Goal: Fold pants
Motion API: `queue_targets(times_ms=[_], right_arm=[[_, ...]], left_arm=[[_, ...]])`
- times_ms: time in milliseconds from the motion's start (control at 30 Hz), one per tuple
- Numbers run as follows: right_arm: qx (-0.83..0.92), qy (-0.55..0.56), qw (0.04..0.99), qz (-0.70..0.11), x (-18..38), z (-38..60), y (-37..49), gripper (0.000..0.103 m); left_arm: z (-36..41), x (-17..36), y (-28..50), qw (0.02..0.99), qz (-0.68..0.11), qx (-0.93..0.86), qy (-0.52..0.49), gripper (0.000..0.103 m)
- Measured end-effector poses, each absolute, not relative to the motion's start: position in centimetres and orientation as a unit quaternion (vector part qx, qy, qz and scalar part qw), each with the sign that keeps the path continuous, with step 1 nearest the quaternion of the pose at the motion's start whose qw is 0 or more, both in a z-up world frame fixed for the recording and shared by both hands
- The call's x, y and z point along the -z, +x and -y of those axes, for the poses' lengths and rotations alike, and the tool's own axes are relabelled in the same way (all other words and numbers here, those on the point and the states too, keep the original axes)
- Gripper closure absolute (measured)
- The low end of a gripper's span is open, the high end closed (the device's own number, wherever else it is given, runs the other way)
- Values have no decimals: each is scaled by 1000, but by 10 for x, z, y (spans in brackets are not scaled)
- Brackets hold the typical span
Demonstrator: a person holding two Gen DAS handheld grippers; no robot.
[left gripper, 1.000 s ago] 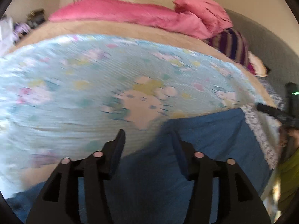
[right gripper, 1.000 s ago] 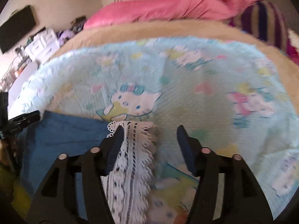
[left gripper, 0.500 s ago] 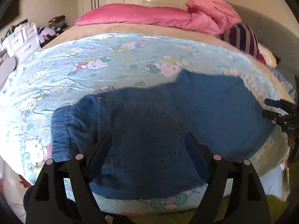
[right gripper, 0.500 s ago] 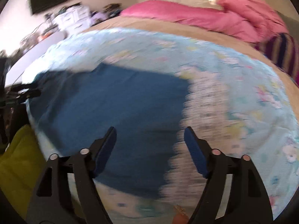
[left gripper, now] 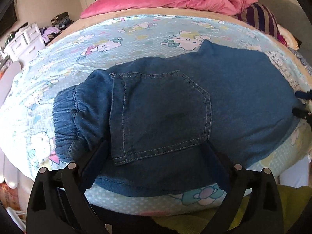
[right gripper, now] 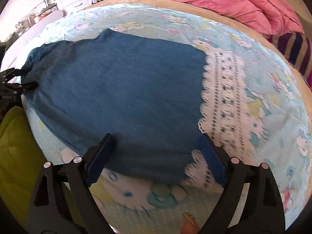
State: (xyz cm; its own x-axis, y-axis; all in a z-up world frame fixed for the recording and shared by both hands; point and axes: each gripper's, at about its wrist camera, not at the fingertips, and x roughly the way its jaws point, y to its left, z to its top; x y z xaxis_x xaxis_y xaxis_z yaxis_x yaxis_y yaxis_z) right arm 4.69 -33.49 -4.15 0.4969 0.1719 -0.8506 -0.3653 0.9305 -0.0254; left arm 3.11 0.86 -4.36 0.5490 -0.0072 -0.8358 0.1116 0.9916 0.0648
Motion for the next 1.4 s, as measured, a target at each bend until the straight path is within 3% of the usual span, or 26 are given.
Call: queue_targets(times_ms=[267,600,867,1100,1400], right_arm=[[-148,-92,862,-476,41,352,38,21],[-182,-23,882,-433,7,352,35,21],[-200,-27,880,-430,10,330,39,20],[-176,-40,862,-473,36,325,47,18],[-181,-17,874,-451,26,331,44,15]], left_arm=[[-9,40,26,883,-464,42,44,9],[32,-10,15,907,-403,124,15,8],[72,10,30,887,-428,172,24,8],[76,50,47,859,-485,165,23,8],[76,43,42,868,-465,170,20,6]])
